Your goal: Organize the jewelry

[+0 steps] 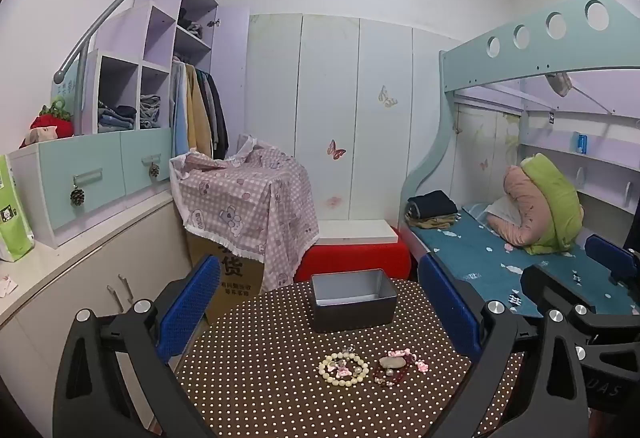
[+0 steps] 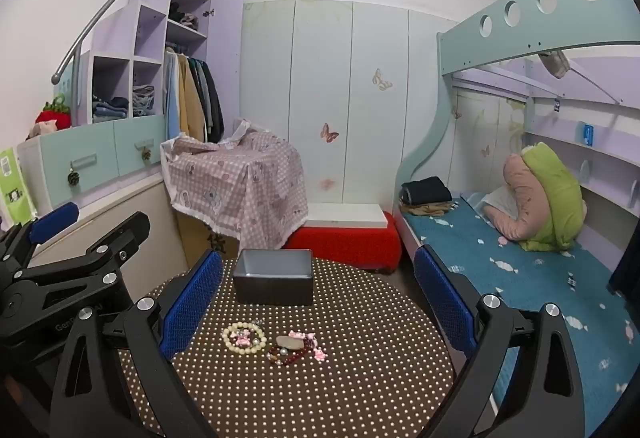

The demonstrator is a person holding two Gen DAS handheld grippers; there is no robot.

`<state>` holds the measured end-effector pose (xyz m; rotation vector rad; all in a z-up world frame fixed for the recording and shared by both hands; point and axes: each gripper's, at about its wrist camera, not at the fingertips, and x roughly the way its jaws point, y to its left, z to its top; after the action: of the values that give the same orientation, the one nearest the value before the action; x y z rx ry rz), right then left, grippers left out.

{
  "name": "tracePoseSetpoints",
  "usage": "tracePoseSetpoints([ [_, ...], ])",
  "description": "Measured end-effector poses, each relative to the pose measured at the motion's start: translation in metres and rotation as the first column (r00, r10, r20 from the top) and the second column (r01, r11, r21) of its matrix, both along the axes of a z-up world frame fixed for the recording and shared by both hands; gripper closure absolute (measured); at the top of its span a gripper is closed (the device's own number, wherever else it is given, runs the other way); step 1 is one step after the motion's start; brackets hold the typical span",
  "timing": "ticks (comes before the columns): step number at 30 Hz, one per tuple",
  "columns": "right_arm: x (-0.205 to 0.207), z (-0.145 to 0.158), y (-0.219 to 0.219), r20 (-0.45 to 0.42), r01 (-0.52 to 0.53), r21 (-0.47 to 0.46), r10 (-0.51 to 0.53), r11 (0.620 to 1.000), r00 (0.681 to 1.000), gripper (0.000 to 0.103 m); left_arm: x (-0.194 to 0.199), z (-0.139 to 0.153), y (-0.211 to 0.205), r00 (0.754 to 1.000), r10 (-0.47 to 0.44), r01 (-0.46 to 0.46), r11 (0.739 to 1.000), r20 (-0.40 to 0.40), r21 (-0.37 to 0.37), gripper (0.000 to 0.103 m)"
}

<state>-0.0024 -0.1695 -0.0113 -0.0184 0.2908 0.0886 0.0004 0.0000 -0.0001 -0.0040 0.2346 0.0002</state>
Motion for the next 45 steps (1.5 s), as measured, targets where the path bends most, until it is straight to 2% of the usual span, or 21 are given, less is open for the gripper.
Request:
tracePoseSetpoints([
  [45, 0.0001, -0.0011, 0.0001, -0.016, -0.002, 0.009, 0.002, 1.0, 1.0, 0.01, -0.0044, -0.0052, -0.0019, 1.0, 0.002, -0.002, 1.0, -0.003, 0.005, 0.007],
])
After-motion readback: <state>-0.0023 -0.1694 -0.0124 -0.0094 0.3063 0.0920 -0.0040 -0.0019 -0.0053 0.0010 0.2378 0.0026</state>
